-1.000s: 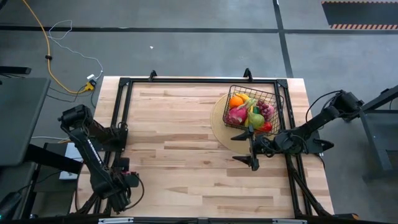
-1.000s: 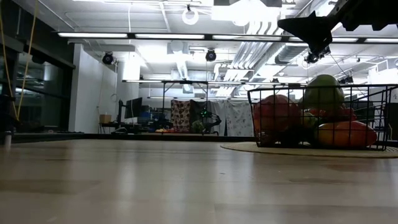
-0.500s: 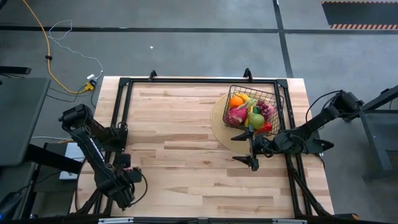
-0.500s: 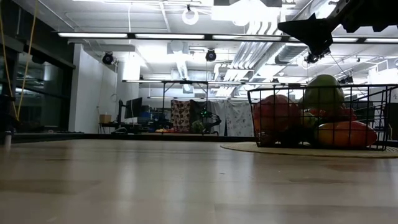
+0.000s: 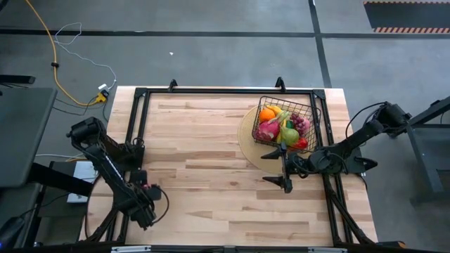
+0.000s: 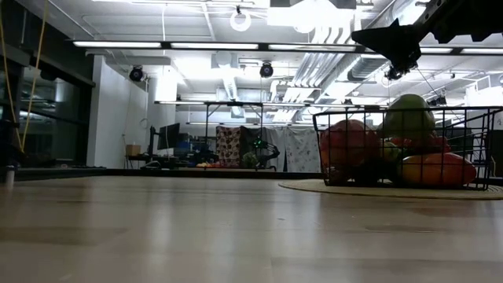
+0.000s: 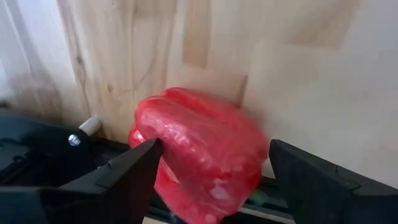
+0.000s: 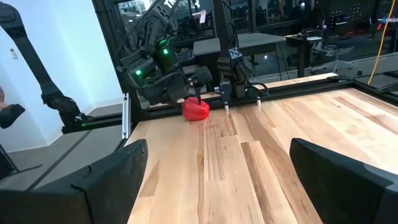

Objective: Build produce basket
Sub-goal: Put the bell pepper into the wire basket

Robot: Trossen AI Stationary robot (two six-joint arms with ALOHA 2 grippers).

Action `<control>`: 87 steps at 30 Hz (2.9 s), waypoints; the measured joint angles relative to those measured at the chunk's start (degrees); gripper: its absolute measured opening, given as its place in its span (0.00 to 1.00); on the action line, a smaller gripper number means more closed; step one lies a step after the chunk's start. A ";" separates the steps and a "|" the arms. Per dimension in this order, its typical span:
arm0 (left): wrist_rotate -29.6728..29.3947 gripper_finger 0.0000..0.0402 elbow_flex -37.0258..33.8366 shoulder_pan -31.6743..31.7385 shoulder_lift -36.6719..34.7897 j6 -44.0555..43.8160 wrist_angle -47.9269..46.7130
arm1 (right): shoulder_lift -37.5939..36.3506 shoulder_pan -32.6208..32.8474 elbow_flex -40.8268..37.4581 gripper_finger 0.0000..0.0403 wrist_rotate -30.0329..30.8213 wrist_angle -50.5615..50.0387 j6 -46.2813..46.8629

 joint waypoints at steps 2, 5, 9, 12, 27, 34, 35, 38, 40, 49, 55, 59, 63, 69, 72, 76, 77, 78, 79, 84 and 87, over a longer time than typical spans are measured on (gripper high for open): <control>0.05 0.73 -0.62 -0.02 -0.02 -0.45 -0.19 | 0.00 -0.04 0.00 0.95 0.00 0.00 0.01; 0.13 0.72 -0.99 0.00 -0.07 -1.69 -0.07 | 0.00 -0.04 0.00 0.95 0.00 -0.06 0.02; 0.37 0.68 -0.99 0.00 -0.04 -2.68 -0.07 | 0.00 -0.04 0.00 0.95 0.01 -0.37 0.02; 0.55 0.59 -0.95 0.00 -0.04 -2.84 -0.11 | 0.00 -0.04 0.00 0.95 0.00 -0.42 0.30; -11.30 0.34 11.94 4.66 0.22 5.26 -7.68 | 0.00 -0.06 0.00 0.95 0.02 -0.86 1.33; -36.81 0.35 17.82 6.98 -3.73 16.82 3.21 | 0.00 -0.06 0.00 0.95 0.02 -0.81 3.56; -39.36 0.35 17.23 7.62 -4.76 19.94 7.17 | 0.00 -0.11 0.00 0.95 0.02 -0.83 3.92; -42.83 0.35 14.38 10.31 -8.09 30.28 20.76 | 0.00 -0.11 0.00 0.95 0.02 -0.90 4.33; -41.99 0.35 11.18 12.93 -9.95 37.76 31.97 | 0.00 -0.11 0.00 0.95 0.02 -0.87 4.32; -17.57 0.36 -8.72 28.25 -12.42 58.12 86.88 | 0.37 -0.11 0.02 0.95 2.57 0.87 4.94; -8.97 0.37 -20.82 33.15 -12.44 55.18 112.09 | 5.77 -0.58 0.02 0.95 2.40 6.53 4.71; -8.68 0.37 -26.70 33.35 -12.44 51.31 124.29 | 10.92 -2.09 0.02 0.95 -0.27 15.78 3.27; -8.92 0.37 -29.19 33.24 -12.44 48.67 129.71 | 15.09 -3.80 0.96 0.95 -3.97 19.68 2.82; -11.44 0.37 -29.12 33.42 -12.43 46.54 129.19 | 21.12 -7.02 8.03 0.95 -14.26 18.00 4.93; -13.70 0.37 -29.12 33.44 -11.98 45.78 129.01 | 23.89 -7.67 13.17 0.95 -15.75 13.81 4.39; -14.01 0.37 -29.12 33.46 -12.00 44.78 128.88 | 25.90 -7.76 19.56 0.95 -11.32 4.77 2.03; -14.44 0.37 -29.12 33.44 -12.00 44.36 128.70 | 26.18 -7.76 21.01 0.95 -10.07 2.24 1.88; -14.82 0.37 -29.12 33.44 -11.98 43.96 128.75 | 26.35 -7.76 22.25 0.95 -9.42 -0.29 1.71; -15.09 0.37 -29.12 33.44 -12.00 43.47 128.82 | 26.54 -7.78 23.32 0.95 -9.18 -2.16 1.73; -14.15 0.37 -29.11 33.45 -12.00 42.18 128.32 | 27.07 -7.47 27.24 0.95 -9.01 -5.51 0.54; -12.32 0.37 -29.10 33.29 -12.00 42.16 127.85 | 27.07 -7.10 28.01 0.95 -9.02 -5.69 -0.23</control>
